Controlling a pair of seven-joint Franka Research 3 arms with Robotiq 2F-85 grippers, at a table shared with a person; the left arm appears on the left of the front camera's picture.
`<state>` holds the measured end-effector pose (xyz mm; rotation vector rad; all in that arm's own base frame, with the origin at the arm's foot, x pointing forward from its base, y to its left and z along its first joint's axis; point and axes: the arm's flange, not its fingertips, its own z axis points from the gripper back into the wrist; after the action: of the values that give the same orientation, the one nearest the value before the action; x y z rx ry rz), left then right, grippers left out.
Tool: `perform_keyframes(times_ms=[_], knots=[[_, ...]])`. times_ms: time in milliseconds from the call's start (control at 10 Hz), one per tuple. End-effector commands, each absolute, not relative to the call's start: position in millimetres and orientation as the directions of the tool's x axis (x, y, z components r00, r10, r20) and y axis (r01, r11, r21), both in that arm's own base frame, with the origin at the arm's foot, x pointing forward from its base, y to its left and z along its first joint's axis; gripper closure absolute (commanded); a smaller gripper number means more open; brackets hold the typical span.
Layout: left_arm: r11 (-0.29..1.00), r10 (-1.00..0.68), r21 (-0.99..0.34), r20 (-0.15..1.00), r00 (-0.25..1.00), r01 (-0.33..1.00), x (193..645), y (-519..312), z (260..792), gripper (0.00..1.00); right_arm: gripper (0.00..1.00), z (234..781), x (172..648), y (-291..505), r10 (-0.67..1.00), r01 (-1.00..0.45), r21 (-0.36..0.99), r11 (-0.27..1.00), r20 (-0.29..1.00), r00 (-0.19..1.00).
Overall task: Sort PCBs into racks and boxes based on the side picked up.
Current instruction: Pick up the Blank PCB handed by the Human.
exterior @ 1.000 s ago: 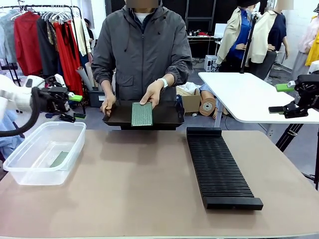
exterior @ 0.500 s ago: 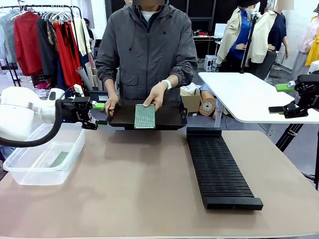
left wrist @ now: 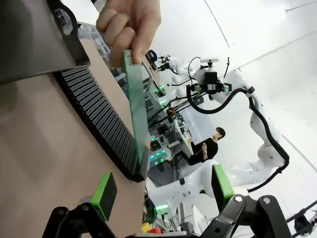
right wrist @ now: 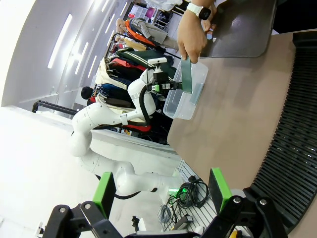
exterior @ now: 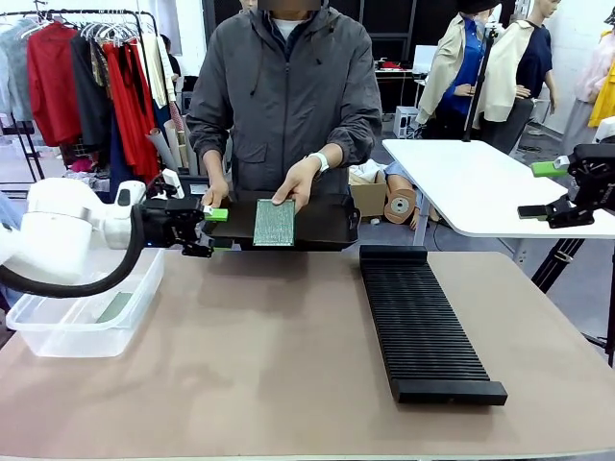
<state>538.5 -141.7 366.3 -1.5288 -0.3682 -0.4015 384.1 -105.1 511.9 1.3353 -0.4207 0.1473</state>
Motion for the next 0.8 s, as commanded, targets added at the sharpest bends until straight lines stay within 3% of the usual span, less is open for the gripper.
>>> perform_keyframes(times_ms=[0, 700], knots=[[0.014, 0.041, -0.858, 0.514, 0.857, 0.513, 537, -162, 364, 0.0, 0.0, 511, 382, -104, -0.139, -0.354, 0.903, 0.244, 0.394, 0.909], [-0.011, 0.035, -0.841, 0.541, 0.84, 0.542, 564, -216, 358, 0.0, 0.0, 511, 382, -104, -0.139, -0.354, 0.903, 0.244, 0.394, 0.909]])
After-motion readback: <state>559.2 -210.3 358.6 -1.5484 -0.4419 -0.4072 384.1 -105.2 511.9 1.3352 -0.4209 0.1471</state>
